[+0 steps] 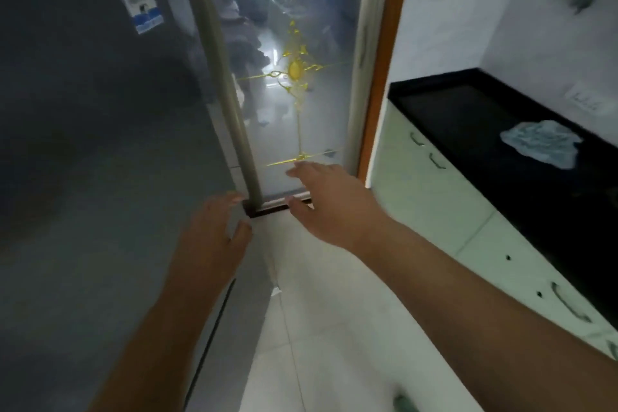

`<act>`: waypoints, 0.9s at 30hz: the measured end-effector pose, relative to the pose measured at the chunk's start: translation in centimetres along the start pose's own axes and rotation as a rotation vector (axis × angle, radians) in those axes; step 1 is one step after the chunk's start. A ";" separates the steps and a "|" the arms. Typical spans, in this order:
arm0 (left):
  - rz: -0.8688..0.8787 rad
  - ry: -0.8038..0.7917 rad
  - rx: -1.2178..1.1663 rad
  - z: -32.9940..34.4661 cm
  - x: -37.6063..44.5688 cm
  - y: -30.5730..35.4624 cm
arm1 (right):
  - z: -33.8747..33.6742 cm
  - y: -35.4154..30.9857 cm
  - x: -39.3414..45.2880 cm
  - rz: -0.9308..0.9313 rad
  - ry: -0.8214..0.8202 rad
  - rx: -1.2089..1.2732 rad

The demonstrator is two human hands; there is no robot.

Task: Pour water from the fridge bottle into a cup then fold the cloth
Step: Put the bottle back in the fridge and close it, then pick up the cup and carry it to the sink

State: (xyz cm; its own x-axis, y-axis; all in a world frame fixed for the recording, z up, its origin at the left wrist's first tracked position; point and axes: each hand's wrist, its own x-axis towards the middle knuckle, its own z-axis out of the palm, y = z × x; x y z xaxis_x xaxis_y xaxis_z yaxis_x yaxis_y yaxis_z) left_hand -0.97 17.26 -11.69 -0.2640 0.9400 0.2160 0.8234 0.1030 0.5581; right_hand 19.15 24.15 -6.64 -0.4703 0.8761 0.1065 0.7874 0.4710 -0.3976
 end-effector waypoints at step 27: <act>1.191 -0.893 -0.108 29.8 -36.0 55.0 | -16.5 30.2 -69.9 1.510 0.584 0.040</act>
State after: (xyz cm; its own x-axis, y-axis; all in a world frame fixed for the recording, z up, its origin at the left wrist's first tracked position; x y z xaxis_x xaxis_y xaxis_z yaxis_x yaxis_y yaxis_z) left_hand 68.79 -1.23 -12.60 0.9390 0.3406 0.0487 0.2781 -0.8347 0.4753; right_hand 82.38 -21.14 -11.04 0.8974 0.4353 -0.0728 0.3520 -0.8054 -0.4769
